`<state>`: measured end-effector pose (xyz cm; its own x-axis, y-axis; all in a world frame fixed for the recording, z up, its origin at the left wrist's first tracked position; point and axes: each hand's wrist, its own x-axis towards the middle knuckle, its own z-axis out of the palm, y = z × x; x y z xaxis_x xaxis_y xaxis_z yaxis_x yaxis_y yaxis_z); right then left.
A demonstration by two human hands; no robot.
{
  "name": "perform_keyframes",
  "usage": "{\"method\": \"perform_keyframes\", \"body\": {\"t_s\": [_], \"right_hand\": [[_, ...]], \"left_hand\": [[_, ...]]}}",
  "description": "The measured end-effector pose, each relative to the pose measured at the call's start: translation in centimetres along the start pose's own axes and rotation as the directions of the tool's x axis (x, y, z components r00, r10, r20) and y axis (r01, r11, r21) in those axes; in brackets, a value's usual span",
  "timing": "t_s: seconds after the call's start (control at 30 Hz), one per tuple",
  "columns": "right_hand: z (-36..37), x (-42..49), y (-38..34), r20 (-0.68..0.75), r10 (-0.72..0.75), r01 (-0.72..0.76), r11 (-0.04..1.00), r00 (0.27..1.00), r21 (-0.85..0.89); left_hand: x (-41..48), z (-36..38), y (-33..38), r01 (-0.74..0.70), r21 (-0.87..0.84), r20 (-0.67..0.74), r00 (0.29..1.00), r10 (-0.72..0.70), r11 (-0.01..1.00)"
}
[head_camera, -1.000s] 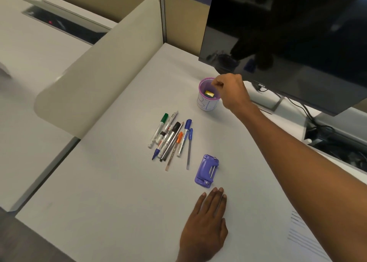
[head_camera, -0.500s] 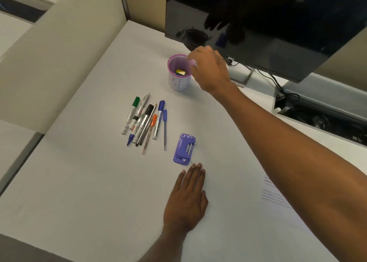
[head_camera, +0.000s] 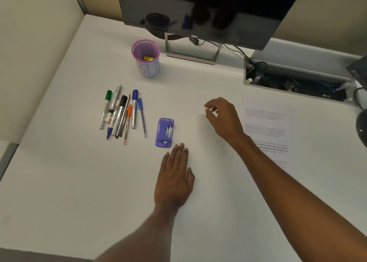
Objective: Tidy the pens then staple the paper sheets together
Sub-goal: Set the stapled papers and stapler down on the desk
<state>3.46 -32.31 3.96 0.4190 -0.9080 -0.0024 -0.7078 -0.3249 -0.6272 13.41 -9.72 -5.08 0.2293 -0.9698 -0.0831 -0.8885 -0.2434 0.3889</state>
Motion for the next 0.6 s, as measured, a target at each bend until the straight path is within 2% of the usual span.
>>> {"method": "perform_keyframes", "body": {"t_s": [0.17,0.37,0.6], "right_hand": [[2.0,-4.6,1.8,0.031,0.079,-0.081,0.994,0.996,0.071],[3.2,-7.2,1.8,0.095,0.063,-0.073,0.992,0.993,0.100],[4.8,-8.1,0.8,0.020,0.093,-0.094,0.994,0.995,0.059]], "left_hand": [[0.0,-0.2,0.0,0.014,0.001,0.018,1.000,-0.014,1.000],[0.0,-0.5,0.1,0.015,0.006,0.029,0.999,-0.015,1.000],[0.1,-0.5,0.1,0.019,0.025,0.034,0.999,-0.020,1.000]]}}
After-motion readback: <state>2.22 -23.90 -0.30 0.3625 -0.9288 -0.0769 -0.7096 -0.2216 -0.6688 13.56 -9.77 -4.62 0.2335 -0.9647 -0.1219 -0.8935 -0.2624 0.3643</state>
